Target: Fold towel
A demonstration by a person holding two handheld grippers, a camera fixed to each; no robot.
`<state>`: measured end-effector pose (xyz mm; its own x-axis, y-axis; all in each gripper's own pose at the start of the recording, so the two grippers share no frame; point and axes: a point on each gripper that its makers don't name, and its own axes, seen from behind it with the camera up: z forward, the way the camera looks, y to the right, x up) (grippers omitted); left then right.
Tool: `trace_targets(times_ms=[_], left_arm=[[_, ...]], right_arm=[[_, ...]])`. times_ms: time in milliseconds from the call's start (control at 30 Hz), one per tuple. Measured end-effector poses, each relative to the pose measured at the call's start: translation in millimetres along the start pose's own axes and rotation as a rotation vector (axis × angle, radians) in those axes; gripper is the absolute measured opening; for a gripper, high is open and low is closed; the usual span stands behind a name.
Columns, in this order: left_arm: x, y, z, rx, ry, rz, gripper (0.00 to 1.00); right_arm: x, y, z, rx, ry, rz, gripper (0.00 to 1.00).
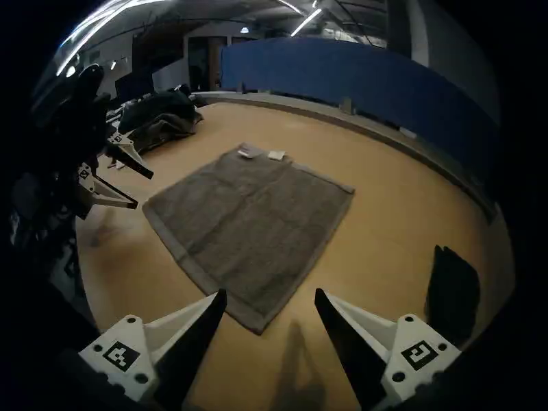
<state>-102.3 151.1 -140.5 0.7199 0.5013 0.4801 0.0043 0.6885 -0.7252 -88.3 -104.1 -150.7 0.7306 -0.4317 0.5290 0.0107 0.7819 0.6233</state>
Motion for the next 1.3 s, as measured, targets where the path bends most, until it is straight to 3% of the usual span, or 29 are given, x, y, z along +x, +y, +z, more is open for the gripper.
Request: trace_targets(times_ms=[467,867,933,1300], left_arm=[[-15.7,2.6,4.8,-0.008,-0.049,-0.003,0.88],[-30.7,5.8,7.8,-0.004,-0.111,0.002,0.59],[-33.5,6.6,9.0,-0.005,-0.120,-0.003,0.52],[-37.1,5.5,13.7,0.001,-0.134,0.003,0.44]], right_arm=[[-19.9,-8.9,8.1,0.017,-0.049,0.015,0.76],[-34.3,-13.3,9.0,0.025,-0.100,-0.002,0.36],[-35.6,-13.3,9.4,0.024,-0.105,-0.004,0.36],[-42.9,-16.2,10.2,0.029,-0.125,-0.003,0.32]])
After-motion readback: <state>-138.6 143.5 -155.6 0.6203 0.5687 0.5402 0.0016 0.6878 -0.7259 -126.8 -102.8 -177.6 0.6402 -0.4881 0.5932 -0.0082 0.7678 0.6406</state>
